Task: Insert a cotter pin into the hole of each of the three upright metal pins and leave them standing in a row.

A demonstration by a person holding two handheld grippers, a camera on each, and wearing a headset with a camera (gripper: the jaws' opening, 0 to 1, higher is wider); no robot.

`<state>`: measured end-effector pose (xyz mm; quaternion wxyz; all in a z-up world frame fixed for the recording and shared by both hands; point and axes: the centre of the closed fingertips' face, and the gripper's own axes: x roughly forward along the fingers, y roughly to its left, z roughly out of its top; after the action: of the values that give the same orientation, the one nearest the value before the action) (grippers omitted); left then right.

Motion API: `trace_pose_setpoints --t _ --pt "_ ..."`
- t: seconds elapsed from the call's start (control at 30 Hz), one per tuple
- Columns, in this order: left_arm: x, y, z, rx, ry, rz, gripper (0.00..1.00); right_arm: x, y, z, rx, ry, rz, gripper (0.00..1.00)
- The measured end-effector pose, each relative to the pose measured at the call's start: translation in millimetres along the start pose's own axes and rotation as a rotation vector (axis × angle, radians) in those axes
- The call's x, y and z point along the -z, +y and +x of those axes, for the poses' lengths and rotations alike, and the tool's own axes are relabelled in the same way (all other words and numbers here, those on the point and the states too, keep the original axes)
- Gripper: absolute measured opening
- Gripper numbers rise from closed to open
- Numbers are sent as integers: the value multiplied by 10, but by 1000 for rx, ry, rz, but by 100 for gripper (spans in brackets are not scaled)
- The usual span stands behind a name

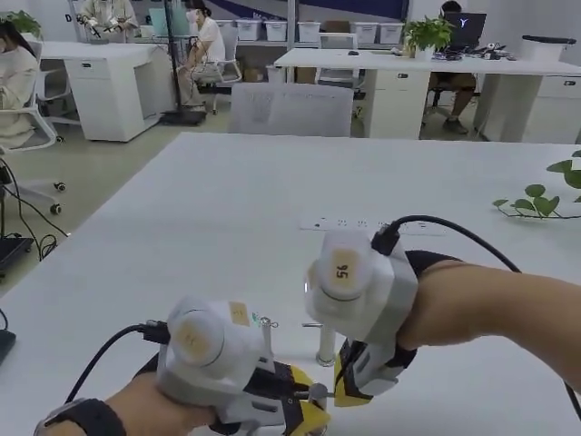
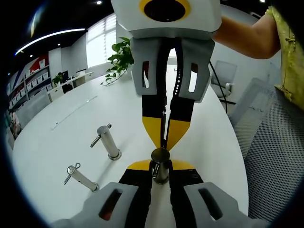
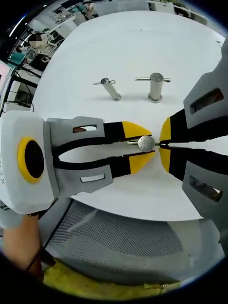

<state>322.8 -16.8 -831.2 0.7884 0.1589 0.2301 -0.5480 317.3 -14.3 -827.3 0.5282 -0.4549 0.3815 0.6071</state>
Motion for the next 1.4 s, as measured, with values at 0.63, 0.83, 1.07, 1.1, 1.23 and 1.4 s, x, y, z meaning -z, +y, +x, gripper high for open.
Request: trace_pose_setpoints --t 0.63,0.83,1.07,1.1,1.23,1.4 --pt "8 -11 0 3 0 -1 11 -54 16 4 9 -21 -53 3" --pt "5 -11 0 3 0 1 11 -47 13 -1 9 -29 -67 3" --pt "3 -6 5 3 -2 2 11 -57 -1 0 15 -44 -66 9" --pt "2 -5 6 3 -2 3 11 -57 -1 -1 15 -46 -66 10" --pt "3 -6 7 3 -2 3 11 -39 -13 -9 22 -43 -66 13" --pt "2 -8 7 3 -5 3 12 -5 -32 -30 31 -42 -61 16"
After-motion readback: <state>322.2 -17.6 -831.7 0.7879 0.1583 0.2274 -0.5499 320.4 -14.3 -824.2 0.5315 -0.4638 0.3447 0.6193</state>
